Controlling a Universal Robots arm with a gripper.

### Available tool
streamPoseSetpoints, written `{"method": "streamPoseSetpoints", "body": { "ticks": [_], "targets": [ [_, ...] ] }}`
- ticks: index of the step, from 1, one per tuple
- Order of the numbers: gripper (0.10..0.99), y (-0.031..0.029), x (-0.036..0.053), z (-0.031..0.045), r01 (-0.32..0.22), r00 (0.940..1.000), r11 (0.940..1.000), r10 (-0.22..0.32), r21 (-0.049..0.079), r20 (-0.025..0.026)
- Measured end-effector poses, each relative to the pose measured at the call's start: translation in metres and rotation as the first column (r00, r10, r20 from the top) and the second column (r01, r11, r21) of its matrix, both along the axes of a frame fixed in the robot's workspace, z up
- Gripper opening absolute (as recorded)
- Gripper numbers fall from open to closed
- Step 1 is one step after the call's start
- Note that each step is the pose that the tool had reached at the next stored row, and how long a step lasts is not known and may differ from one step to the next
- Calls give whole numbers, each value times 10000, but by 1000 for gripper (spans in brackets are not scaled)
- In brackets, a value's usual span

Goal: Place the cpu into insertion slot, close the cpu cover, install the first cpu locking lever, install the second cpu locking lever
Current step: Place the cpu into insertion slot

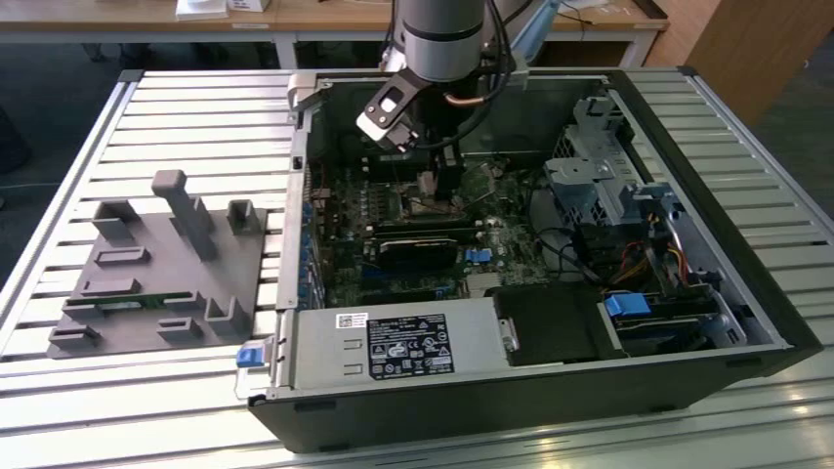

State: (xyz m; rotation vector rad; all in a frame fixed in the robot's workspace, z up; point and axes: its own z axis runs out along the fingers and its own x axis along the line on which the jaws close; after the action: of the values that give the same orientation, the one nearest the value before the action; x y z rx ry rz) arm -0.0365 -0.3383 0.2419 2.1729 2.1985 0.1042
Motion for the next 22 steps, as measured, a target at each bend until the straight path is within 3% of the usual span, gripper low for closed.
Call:
{"method": "streamPoseSetpoints", "body": {
  "ticks": [22],
  "targets": [
    [541,10,-13,-84,-38,10000,10000,38,8,-1]
  ]
}}
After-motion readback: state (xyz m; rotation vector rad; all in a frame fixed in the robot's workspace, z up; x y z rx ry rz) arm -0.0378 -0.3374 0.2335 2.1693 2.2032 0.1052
